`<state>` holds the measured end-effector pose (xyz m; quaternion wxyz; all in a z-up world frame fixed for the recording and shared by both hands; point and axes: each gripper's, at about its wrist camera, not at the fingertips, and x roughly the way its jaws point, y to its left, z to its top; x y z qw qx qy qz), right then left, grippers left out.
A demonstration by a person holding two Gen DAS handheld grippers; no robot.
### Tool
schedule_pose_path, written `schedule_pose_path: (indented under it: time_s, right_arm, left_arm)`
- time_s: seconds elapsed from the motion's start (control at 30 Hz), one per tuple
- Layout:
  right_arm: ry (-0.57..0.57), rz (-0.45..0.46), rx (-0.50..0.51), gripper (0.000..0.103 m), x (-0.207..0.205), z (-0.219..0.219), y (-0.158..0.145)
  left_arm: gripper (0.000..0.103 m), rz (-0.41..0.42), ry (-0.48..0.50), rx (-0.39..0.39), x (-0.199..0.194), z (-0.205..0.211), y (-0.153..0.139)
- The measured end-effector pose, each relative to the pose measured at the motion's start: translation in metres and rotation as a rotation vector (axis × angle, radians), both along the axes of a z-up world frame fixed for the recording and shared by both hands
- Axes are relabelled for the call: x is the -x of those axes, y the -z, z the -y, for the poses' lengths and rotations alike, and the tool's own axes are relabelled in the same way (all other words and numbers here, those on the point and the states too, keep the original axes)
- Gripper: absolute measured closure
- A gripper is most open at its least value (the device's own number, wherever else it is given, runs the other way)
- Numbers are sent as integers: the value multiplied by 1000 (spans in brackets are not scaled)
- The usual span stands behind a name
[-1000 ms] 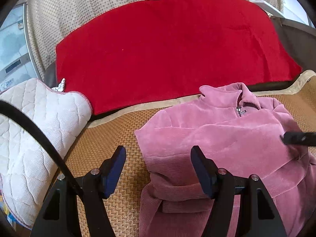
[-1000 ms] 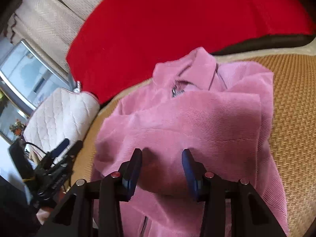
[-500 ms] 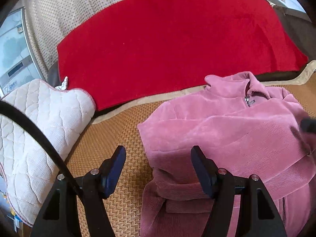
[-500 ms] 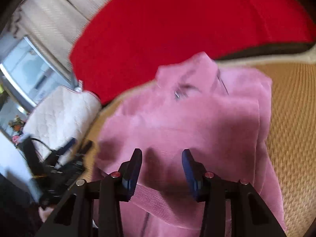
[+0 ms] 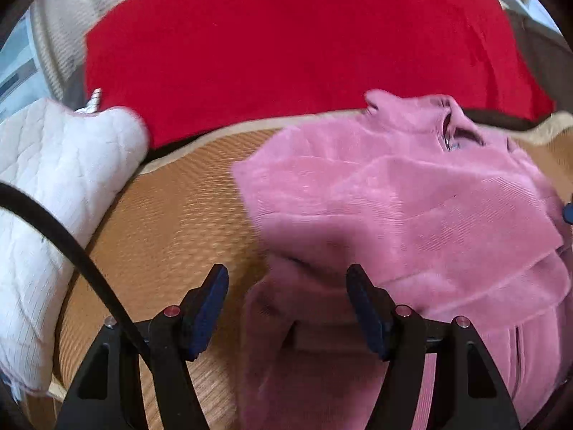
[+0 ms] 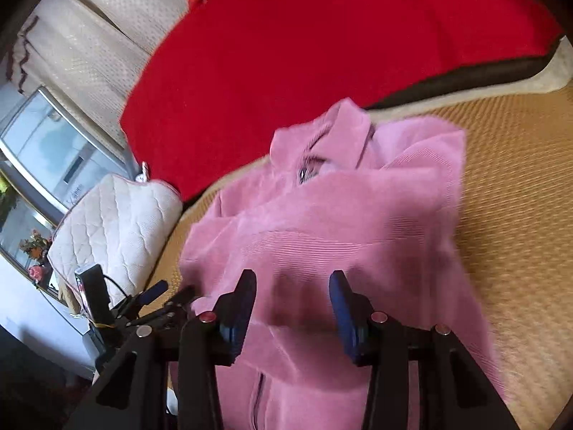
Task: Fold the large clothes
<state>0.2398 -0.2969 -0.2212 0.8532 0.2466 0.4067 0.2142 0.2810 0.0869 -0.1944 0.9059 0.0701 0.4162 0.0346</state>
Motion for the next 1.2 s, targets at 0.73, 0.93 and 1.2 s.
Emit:
schedule_pose_path:
  time_s: [0.73,0.93,1.2]
  right_arm:
    - [-117,-408,196,27,139,88,116]
    - [-159,-459,199,26,127,66,145]
    - [-263,-326,200,60,140,35,120]
  left_arm:
    - [43,-172,51,335,163,-70,51]
    - [31,-251,40,392,170,-76,67]
    - [28,-337,86,429,160,-61,94]
